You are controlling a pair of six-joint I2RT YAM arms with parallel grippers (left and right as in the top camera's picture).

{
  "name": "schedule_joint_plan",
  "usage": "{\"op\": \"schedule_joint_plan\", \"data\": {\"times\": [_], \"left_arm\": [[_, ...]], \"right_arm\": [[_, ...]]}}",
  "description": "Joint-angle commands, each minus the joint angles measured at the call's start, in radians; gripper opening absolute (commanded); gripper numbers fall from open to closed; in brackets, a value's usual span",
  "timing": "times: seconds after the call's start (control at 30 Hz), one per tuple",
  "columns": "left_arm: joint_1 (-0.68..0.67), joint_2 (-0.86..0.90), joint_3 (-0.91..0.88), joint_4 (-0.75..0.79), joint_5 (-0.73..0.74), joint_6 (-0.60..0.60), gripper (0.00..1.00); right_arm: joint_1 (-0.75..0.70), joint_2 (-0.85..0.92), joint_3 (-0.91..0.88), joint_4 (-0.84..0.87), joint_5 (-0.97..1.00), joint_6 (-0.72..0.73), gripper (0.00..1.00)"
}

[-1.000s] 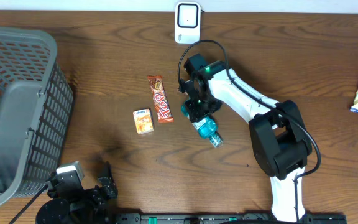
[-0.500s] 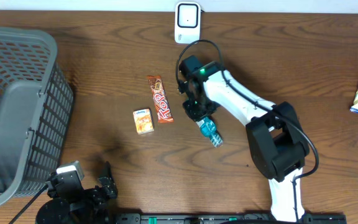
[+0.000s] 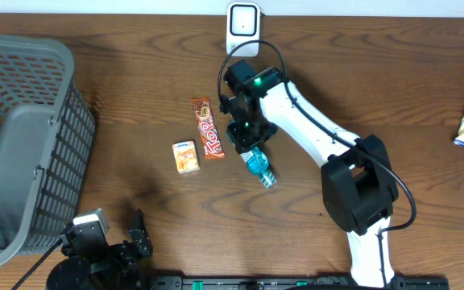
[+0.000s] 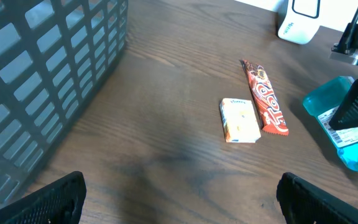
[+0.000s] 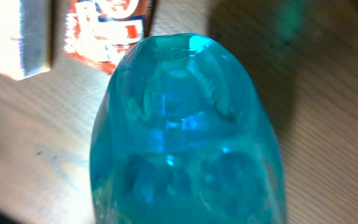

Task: Scan the item barcode
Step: 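Lift the mouthwash bottle and hold it at the scanner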

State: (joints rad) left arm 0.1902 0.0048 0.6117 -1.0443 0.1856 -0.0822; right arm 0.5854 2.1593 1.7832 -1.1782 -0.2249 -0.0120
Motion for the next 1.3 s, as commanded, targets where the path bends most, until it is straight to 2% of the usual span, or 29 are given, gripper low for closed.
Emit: {"op": "schedule_joint_plan", "data": {"times": [0.0, 0.13, 0.27, 0.47, 0.63, 0.97, 1.17, 1.27], "left_arm": [[0.005, -0.001, -0.002, 0.001, 0.009, -0.006, 0.98], [0.005, -0.001, -0.002, 0.001, 0.009, -0.006, 0.98], [0.005, -0.001, -0.002, 0.001, 0.009, -0.006, 0.98], [0.005, -0.001, -0.002, 0.001, 0.009, -0.006, 0.98], [0.005, -0.001, -0.002, 0.001, 0.009, -0.006, 0.98], [0.005, -0.001, -0.002, 0.001, 0.009, -0.006, 0.98], [0.005, -0.001, -0.002, 0.001, 0.009, -0.006, 0.98], [0.005, -0.001, -0.002, 0.001, 0.009, -0.006, 0.98]], "right_arm": [[-0.045, 0.004, 0.023, 0.001, -0.102, -0.086, 0.01], [-0.075, 0.004, 0.024, 0.037, -0.134, -0.121, 0.01], [-0.113, 0.004, 0.024, -0.003, -0.359, -0.164, 0.01], [-0.178, 0.004, 0.023, -0.197, -0.727, -0.565, 0.01], [-0.210, 0.004, 0.023, -0.316, -0.845, -0.742, 0.01], [-0.216, 0.004, 0.023, -0.524, -0.937, -0.964, 0.01], [-0.216, 0.004, 0.023, -0.523, -0.933, -0.963, 0.01], [-0.214, 0.004, 0.023, -0.455, -0.825, -0.958, 0.01]]}}
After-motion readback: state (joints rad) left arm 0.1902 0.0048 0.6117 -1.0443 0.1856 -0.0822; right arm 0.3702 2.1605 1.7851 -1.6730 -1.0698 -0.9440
